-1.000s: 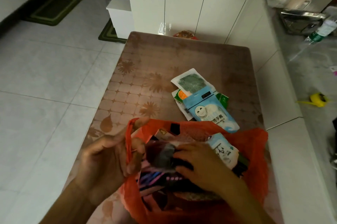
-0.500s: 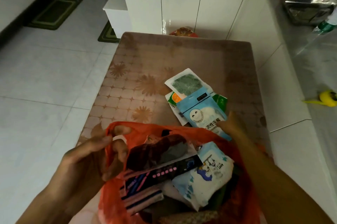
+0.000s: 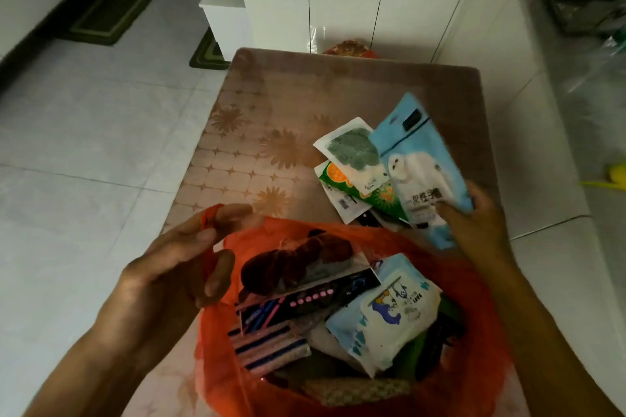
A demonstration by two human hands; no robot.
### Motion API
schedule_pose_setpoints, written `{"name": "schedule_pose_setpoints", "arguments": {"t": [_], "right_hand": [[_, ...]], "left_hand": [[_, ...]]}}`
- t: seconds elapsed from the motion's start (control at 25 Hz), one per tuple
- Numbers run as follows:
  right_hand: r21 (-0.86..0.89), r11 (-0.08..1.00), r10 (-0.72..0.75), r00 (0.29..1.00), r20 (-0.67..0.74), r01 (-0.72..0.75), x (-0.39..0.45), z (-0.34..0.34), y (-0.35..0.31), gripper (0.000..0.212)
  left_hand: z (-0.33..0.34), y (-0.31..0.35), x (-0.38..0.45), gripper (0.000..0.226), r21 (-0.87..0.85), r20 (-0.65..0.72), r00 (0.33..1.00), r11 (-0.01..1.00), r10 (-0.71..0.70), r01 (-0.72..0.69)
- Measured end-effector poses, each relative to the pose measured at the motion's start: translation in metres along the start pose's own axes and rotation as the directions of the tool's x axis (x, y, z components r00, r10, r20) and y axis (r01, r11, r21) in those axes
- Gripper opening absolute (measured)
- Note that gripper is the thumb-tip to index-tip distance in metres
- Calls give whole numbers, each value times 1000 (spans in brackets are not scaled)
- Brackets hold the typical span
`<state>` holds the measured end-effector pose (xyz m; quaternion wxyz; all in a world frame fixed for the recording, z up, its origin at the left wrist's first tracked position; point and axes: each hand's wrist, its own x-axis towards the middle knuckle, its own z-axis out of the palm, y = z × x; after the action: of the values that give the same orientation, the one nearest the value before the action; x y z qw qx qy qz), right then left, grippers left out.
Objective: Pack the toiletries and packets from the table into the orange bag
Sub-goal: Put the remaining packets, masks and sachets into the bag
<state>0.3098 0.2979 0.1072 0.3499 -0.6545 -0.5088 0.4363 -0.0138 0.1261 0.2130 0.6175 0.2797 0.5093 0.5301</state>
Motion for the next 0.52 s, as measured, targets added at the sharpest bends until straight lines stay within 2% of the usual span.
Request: {"name": "schedule_pose_setpoints", "arguments": {"t": [0.08,0.12,0.2,0.24,0.28,0.36,0.4,0.48,0.52], "right_hand": [[156,973,-168,985,-37,172,-49,-20,-33,36],[148,953,-267,964,1,264,-71,-26,-42,37],[-78,903,-397,891,219,421,-102,-30,-48,43],[-209,841,-413,841,348,500,-111,-28,-44,43],[-296,729,-453,759,468,618,-117,-25,-36,39],[-365,418,-492,545,678,832,-126,-15,-20,33],[-393,318,-460,503,731,863,-130,-5,-14,41],[-484,331,-314,578,753,810,-143,27,-11,52],[-503,319,-257,584,770,804,-147,42,-14,53]], "left_hand": [[-4,-1,-1,61,23,20,999,999,27,-28],[-5,-1,0,54,16,25,999,999,34,-34],[-8,-2,0,40,-5,24,999,999,47,-46],[-10,-2,0,39,-18,27,998,999,49,-49],[-11,-1,-1,40,-37,38,998,998,48,-47],[-13,1,-2,54,-62,79,995,997,54,-49],[-15,0,-3,59,-53,101,993,997,64,-59],[-17,-2,-3,61,-8,146,987,997,72,-71],[-17,-4,-2,60,20,166,984,997,64,-69]]}}
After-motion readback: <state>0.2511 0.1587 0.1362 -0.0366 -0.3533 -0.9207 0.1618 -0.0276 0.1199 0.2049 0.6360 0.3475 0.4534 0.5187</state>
